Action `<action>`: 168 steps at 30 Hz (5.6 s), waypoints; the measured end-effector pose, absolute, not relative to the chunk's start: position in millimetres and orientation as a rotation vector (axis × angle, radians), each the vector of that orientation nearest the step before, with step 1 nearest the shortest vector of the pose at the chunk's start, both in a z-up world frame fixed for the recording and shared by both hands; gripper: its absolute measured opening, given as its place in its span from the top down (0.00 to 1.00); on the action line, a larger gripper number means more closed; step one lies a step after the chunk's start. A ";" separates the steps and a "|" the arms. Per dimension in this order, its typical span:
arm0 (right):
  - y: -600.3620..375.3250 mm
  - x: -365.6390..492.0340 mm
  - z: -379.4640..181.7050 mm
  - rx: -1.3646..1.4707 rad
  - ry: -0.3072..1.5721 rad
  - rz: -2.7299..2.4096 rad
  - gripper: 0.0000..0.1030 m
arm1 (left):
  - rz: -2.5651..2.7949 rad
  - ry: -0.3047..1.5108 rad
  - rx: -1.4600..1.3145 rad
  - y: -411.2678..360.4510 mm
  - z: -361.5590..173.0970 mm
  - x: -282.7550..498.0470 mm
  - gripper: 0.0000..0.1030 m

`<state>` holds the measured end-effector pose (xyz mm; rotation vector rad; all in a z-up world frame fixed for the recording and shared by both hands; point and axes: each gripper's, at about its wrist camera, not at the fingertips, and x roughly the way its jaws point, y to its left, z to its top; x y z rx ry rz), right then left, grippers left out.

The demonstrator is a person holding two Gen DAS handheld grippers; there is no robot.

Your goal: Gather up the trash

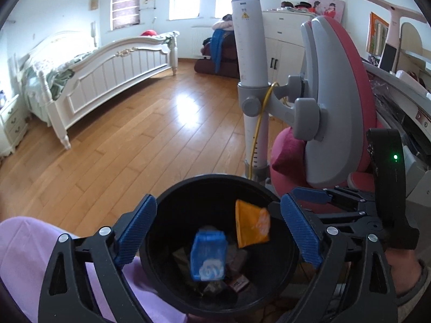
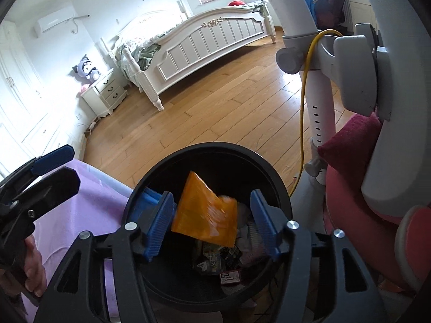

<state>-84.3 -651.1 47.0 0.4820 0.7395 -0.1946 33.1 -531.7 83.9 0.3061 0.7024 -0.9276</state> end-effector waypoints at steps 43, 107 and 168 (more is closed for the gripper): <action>-301.2 -66.3 119.8 0.051 0.402 -0.022 0.05 | 0.078 0.457 0.016 -95.4 118.1 -15.9 0.05; -291.3 -81.2 126.2 0.029 0.355 -0.024 0.05 | 0.025 0.502 -0.065 -86.5 104.8 -20.3 0.05; -292.3 -83.9 123.0 0.041 0.355 -0.032 0.05 | 0.041 0.468 -0.056 -82.9 107.5 -24.4 0.05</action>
